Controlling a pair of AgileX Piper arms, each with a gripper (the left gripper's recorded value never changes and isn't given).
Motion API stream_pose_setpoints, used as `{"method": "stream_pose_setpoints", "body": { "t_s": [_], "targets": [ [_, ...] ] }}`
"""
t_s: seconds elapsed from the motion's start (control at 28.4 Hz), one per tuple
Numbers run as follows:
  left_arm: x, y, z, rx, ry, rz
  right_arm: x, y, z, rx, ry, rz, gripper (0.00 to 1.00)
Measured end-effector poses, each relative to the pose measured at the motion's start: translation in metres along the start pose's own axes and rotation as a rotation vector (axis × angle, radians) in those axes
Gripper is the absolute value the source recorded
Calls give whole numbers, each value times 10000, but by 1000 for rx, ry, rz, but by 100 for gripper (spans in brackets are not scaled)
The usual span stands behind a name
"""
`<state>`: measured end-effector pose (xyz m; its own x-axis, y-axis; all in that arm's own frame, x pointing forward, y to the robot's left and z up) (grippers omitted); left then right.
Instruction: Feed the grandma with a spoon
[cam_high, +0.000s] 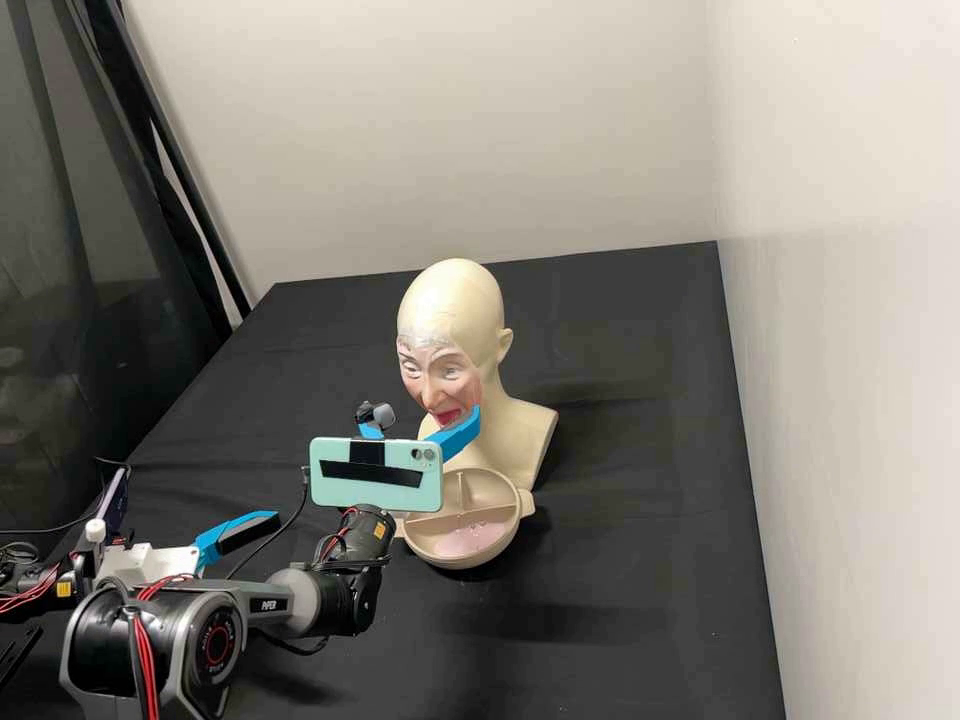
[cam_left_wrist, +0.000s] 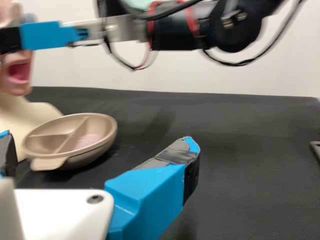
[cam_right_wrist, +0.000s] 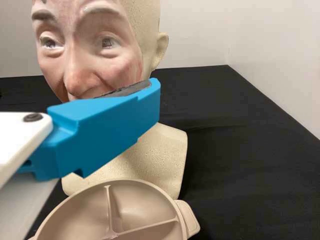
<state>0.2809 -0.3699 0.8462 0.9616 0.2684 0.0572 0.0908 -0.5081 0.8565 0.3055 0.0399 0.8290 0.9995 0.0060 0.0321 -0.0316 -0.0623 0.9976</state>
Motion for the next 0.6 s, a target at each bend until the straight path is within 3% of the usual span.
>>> {"method": "stream_pose_setpoints", "body": {
  "t_s": [0.28, 0.6],
  "targets": [
    [18, -70, -270, -15, 89, -21, 0, 0, 0, 0, 0, 0, 100],
    [17, -71, -318, -15, 101, -17, 0, 0, 0, 2, 0, 0, 100]
  ]
}}
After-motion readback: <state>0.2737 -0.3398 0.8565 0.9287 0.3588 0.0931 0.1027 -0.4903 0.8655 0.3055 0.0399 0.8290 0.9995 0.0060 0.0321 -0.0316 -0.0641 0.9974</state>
